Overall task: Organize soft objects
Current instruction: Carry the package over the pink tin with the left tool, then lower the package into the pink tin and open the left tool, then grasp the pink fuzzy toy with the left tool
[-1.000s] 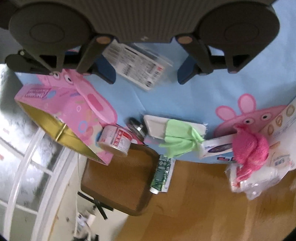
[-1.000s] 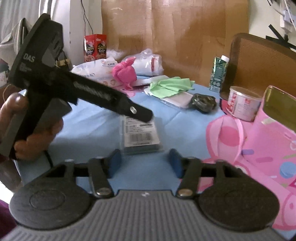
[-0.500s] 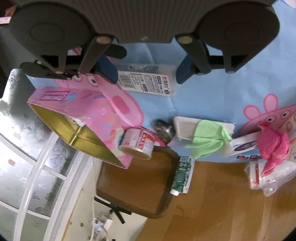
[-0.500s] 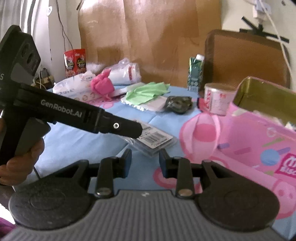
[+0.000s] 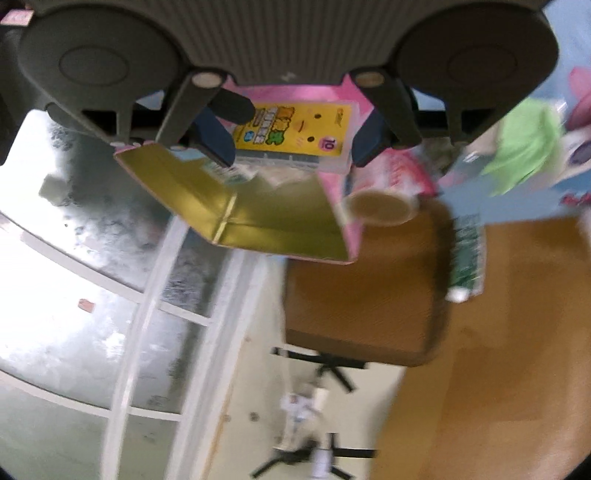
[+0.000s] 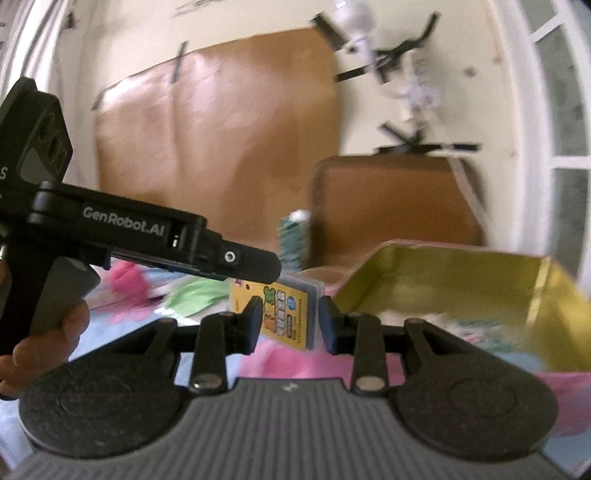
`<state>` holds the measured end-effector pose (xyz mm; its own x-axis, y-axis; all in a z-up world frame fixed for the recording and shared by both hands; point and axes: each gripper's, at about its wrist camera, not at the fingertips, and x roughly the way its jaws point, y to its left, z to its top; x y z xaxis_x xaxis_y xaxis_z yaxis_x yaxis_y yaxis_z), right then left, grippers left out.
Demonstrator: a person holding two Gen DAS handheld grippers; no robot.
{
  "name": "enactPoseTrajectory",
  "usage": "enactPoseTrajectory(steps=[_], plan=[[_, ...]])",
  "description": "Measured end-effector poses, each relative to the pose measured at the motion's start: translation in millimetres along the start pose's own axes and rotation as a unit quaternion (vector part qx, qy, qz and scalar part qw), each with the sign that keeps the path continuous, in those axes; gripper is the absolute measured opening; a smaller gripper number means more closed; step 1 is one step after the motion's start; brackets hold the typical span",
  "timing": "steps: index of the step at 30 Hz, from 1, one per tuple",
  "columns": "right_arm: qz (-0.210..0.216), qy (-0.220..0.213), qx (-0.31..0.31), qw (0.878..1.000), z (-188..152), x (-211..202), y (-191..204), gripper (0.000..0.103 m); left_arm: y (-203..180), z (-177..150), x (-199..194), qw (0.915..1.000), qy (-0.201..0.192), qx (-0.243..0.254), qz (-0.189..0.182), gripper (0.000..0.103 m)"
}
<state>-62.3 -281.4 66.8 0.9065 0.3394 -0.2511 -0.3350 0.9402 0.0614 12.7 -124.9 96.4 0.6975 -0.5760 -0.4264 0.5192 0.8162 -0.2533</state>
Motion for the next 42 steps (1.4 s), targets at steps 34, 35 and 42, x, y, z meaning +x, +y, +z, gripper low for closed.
enactPoseTrajectory(steps=[34, 35, 42], plan=[[0.173, 0.103, 0.041, 0.979, 4, 124, 103, 0.051, 175, -112, -141, 0.9411, -0.061, -0.130, 0.306, 0.093], [0.181, 0.108, 0.031, 0.977, 6, 135, 114, 0.051, 173, -112, -142, 0.9421, -0.067, -0.123, 0.305, 0.093], [0.221, 0.125, -0.036, 0.967, 11, 212, 178, 0.072, 168, -112, -156, 0.9416, -0.124, -0.137, 0.282, 0.097]])
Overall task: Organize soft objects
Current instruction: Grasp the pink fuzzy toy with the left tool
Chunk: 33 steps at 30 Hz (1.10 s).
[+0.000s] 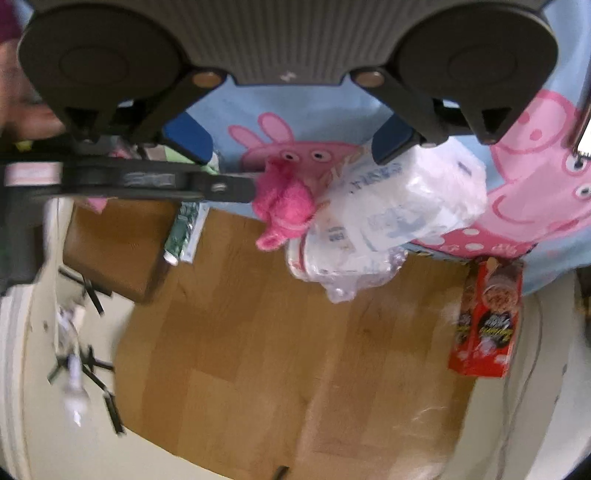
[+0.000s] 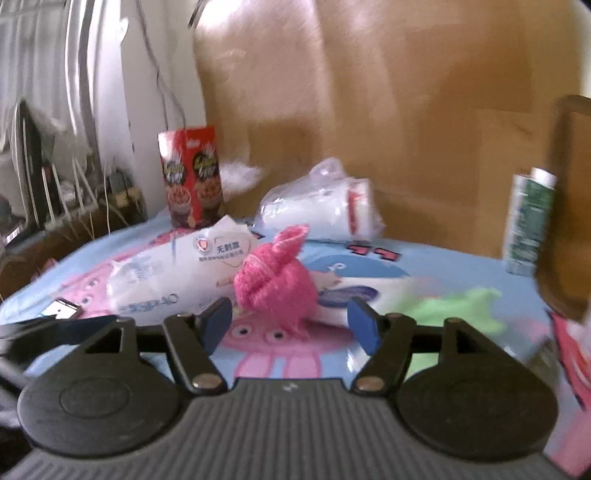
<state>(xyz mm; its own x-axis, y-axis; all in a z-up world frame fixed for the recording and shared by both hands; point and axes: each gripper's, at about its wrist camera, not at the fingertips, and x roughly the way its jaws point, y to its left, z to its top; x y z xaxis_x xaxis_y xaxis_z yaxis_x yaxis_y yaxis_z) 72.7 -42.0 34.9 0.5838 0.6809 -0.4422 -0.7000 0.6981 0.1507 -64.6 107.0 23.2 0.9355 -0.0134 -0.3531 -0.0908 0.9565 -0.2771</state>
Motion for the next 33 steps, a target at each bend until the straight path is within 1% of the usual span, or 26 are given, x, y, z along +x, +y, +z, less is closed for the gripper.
enactPoseTrajectory(steps=[3, 4, 5, 6, 7, 10, 15, 18, 20, 22, 24, 26, 27, 28, 30, 33], plan=[[0.013, 0.020, -0.003, 1.000, 5, 30, -1, 0.072, 9, 2, 3, 0.9995, 0.005, -0.030, -0.002, 0.097], [0.015, 0.029, -0.005, 0.999, 6, 38, -2, 0.066, 12, 1, 3, 0.9993, 0.002, -0.036, -0.005, 0.097], [0.019, 0.040, -0.007, 0.999, 6, 42, -2, 0.057, 13, 1, 3, 0.9992, -0.001, -0.040, -0.005, 0.097], [0.021, 0.046, -0.005, 0.999, 6, 44, -2, 0.056, 14, 1, 3, 0.9991, -0.002, -0.042, -0.004, 0.097], [0.019, 0.040, -0.001, 0.999, 5, 39, -2, 0.056, 15, 1, 3, 0.9991, -0.002, -0.042, -0.005, 0.097], [0.009, 0.025, -0.001, 1.000, 4, 12, 0, 0.056, 15, 1, 4, 0.9992, -0.003, -0.041, -0.005, 0.097], [-0.016, 0.013, -0.050, 0.999, -14, -58, -1, 0.057, 15, 1, 3, 0.9991, -0.004, -0.040, -0.011, 0.100], [-0.053, 0.010, -0.098, 0.994, -38, -106, 3, 0.057, 12, 0, 4, 0.9993, 0.000, -0.036, -0.012, 0.100], [-0.085, 0.012, -0.143, 0.986, -58, -128, 11, 0.058, 9, 0, 5, 0.9996, 0.005, -0.026, -0.010, 0.100], [-0.110, 0.017, -0.172, 0.979, -76, -144, 17, 0.059, 4, -1, 6, 0.9998, 0.011, -0.012, -0.010, 0.100], [-0.114, 0.023, -0.171, 0.978, -89, -154, 22, 0.060, -3, -2, 7, 0.9998, 0.017, 0.004, -0.010, 0.100], [-0.108, 0.023, -0.151, 0.982, -96, -158, 24, 0.071, -9, -3, 6, 0.9993, 0.026, 0.019, -0.017, 0.100], [-0.103, 0.019, -0.137, 0.985, -100, -160, 26, 0.081, -11, -4, 5, 0.9991, 0.029, 0.023, -0.020, 0.100], [-0.097, 0.016, -0.123, 0.988, -102, -160, 27, 0.083, -12, -5, 3, 0.9988, 0.033, 0.026, -0.024, 0.100], [-0.086, 0.011, -0.097, 0.992, -104, -162, 29, 0.085, -13, -8, 0, 0.9977, 0.049, 0.010, -0.045, 0.100], [-0.062, 0.011, -0.073, 0.995, -104, -167, 29, 0.087, -15, -12, -7, 0.9926, 0.076, -0.021, -0.092, 0.100]])
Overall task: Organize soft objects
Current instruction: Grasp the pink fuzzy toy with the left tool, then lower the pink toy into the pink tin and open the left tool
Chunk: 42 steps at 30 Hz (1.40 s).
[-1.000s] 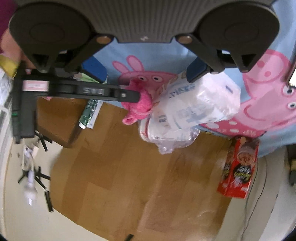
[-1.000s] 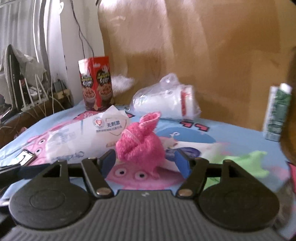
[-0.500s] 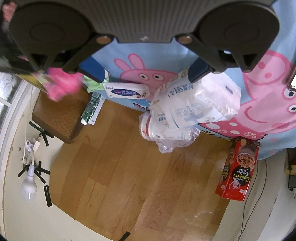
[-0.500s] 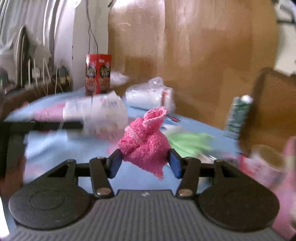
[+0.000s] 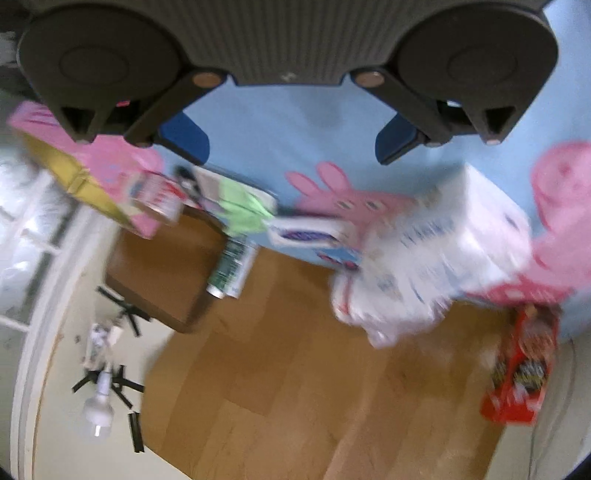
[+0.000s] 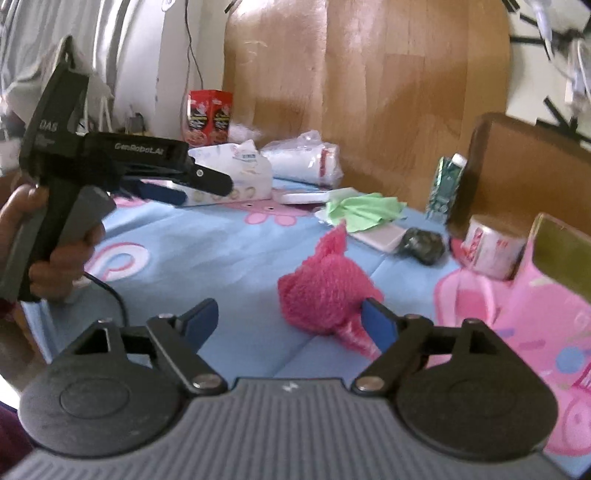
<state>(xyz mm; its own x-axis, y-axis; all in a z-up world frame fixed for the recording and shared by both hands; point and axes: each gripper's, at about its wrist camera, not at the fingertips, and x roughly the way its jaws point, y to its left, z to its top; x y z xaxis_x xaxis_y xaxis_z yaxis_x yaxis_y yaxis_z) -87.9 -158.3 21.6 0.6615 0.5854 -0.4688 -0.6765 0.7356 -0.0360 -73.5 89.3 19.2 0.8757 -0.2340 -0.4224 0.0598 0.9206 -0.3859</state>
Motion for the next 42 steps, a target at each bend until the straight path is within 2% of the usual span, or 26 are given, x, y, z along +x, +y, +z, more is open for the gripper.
enactPoseTrajectory(steps=[5, 8, 10, 14, 15, 16, 17, 18, 19, 21, 24, 30, 31, 32, 33, 34, 35, 36, 37, 39, 42], plan=[[0.007, -0.004, 0.047, 0.999, -3, -6, -11, 0.091, -21, 2, -3, 0.9964, 0.030, -0.009, -0.079, 0.100], [-0.008, 0.000, 0.060, 0.998, -7, -6, -14, 0.091, -41, 2, 9, 0.9930, 0.056, 0.003, -0.104, 0.100], [-0.025, 0.005, 0.059, 0.998, -9, -4, -15, 0.091, -56, -1, 22, 0.9905, 0.079, 0.017, -0.111, 0.096], [-0.024, 0.013, 0.072, 0.997, -9, 5, -25, 0.086, -82, -9, 54, 0.9850, 0.125, 0.043, -0.112, 0.078], [-0.019, 0.019, 0.074, 0.997, -9, 9, -27, 0.067, -87, -11, 62, 0.9835, 0.137, 0.045, -0.110, 0.066], [-0.010, 0.034, 0.076, 0.996, -9, 15, -29, 0.040, -90, -13, 71, 0.9805, 0.154, 0.042, -0.115, 0.061], [-0.017, 0.034, 0.076, 0.996, -10, 16, -29, 0.034, -92, -13, 75, 0.9797, 0.157, 0.036, -0.119, 0.061], [-0.026, 0.028, 0.075, 0.996, -10, 15, -28, 0.019, -96, -13, 74, 0.9815, 0.149, 0.039, -0.114, 0.060], [-0.024, 0.019, 0.074, 0.997, -11, 11, -30, 0.014, -102, -10, 72, 0.9818, 0.143, 0.053, -0.113, 0.059], [-0.031, -0.012, 0.079, 0.996, -13, -4, -36, 0.014, -114, -3, 67, 0.9810, 0.131, 0.070, -0.125, 0.059], [-0.064, -0.057, 0.079, 0.993, -13, -26, -45, 0.014, -142, 10, 67, 0.9779, 0.110, 0.099, -0.148, 0.059], [-0.156, -0.123, 0.128, 0.972, -16, -68, -89, 0.014, -218, 29, 92, 0.9629, 0.093, 0.166, -0.192, 0.060], [-0.172, -0.127, 0.140, 0.967, -16, -74, -100, 0.014, -233, 31, 99, 0.9598, 0.087, 0.180, -0.197, 0.062], [-0.184, -0.126, 0.152, 0.963, -15, -76, -111, 0.014, -245, 31, 106, 0.9578, 0.084, 0.190, -0.199, 0.075], [-0.197, -0.128, 0.166, 0.958, -14, -78, -123, 0.015, -257, 32, 113, 0.9565, 0.084, 0.197, -0.198, 0.094], [-0.216, -0.134, 0.179, 0.950, -13, -78, -138, 0.018, -267, 31, 119, 0.9569, 0.079, 0.201, -0.194, 0.098], [-0.241, -0.134, 0.190, 0.942, -14, -75, -151, 0.019, -273, 29, 124, 0.9580, 0.070, 0.206, -0.187, 0.099], [-0.260, -0.123, 0.197, 0.937, -16, -67, -164, 0.029, -277, 27, 129, 0.9585, 0.068, 0.213, -0.177, 0.099], [-0.274, -0.112, 0.205, 0.933, -17, -63, -174, 0.032, -280, 25, 133, 0.9596, 0.071, 0.214, -0.168, 0.097], [-0.278, -0.114, 0.229, 0.926, -24, -64, -184, 0.032, -272, 20, 133, 0.9624, 0.078, 0.204, -0.162, 0.097], [-0.276, -0.130, 0.234, 0.923, -33, -69, -177, 0.037, -255, 16, 126, 0.9659, 0.073, 0.204, -0.142, 0.097]])
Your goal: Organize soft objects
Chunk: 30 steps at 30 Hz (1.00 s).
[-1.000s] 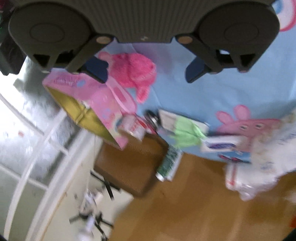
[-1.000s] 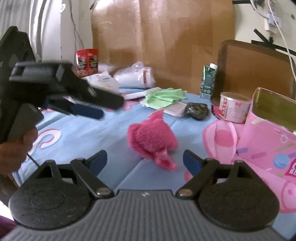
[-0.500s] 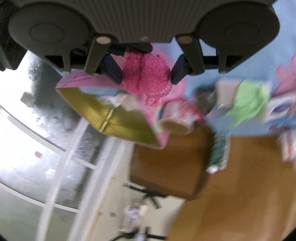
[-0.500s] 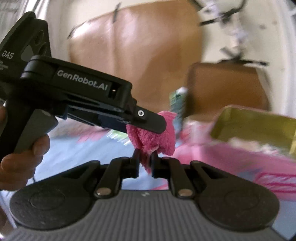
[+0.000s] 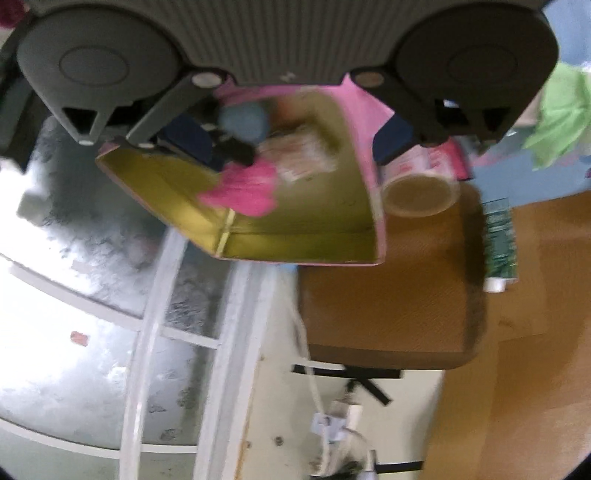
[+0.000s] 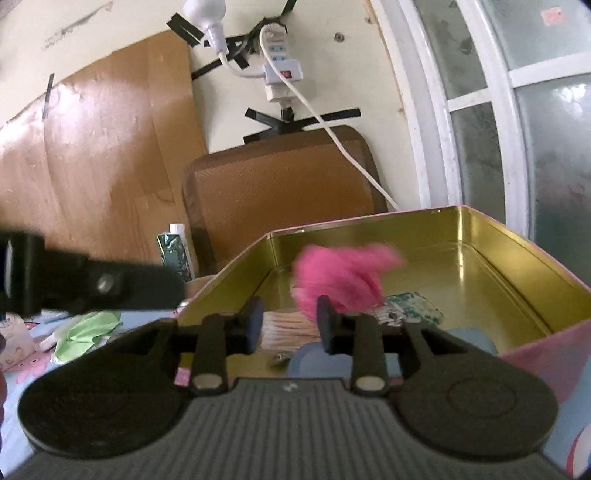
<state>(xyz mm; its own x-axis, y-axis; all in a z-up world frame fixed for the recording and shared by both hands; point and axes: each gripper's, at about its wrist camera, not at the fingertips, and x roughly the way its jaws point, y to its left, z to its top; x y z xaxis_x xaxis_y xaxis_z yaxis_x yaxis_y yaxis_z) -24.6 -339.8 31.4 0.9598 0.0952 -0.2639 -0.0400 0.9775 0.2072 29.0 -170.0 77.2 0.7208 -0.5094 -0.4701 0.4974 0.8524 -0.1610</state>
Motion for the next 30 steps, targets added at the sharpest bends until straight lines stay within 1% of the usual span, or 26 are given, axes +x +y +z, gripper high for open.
enactPoseTrajectory(steps=[3, 8, 15, 18, 22, 24, 27, 30], plan=[[0.007, -0.005, -0.006, 1.000, -5, -6, 10, 0.037, 17, -10, -11, 0.9998, 0.002, -0.021, 0.007, 0.098], [0.023, -0.016, -0.008, 1.000, -7, -14, 28, 0.038, 45, -31, -34, 0.9981, 0.006, -0.053, 0.032, 0.098], [0.065, -0.016, -0.027, 0.997, -19, -23, 65, 0.038, 77, -67, -70, 0.9946, 0.001, -0.051, 0.090, 0.098], [0.090, 0.005, -0.038, 0.995, -24, -20, 83, 0.038, 93, -76, -84, 0.9914, -0.004, -0.059, 0.117, 0.098], [0.115, 0.040, -0.050, 0.991, -32, -13, 104, 0.038, 122, -88, -100, 0.9849, -0.012, -0.094, 0.145, 0.098], [0.122, 0.048, -0.055, 0.990, -32, -11, 111, 0.039, 136, -94, -104, 0.9810, -0.013, -0.114, 0.156, 0.098], [0.126, 0.058, -0.059, 0.989, -34, -8, 117, 0.041, 151, -102, -104, 0.9761, -0.013, -0.146, 0.161, 0.098], [0.123, 0.069, -0.060, 0.988, -35, -4, 120, 0.041, 157, -104, -108, 0.9749, -0.026, -0.162, 0.151, 0.099]])
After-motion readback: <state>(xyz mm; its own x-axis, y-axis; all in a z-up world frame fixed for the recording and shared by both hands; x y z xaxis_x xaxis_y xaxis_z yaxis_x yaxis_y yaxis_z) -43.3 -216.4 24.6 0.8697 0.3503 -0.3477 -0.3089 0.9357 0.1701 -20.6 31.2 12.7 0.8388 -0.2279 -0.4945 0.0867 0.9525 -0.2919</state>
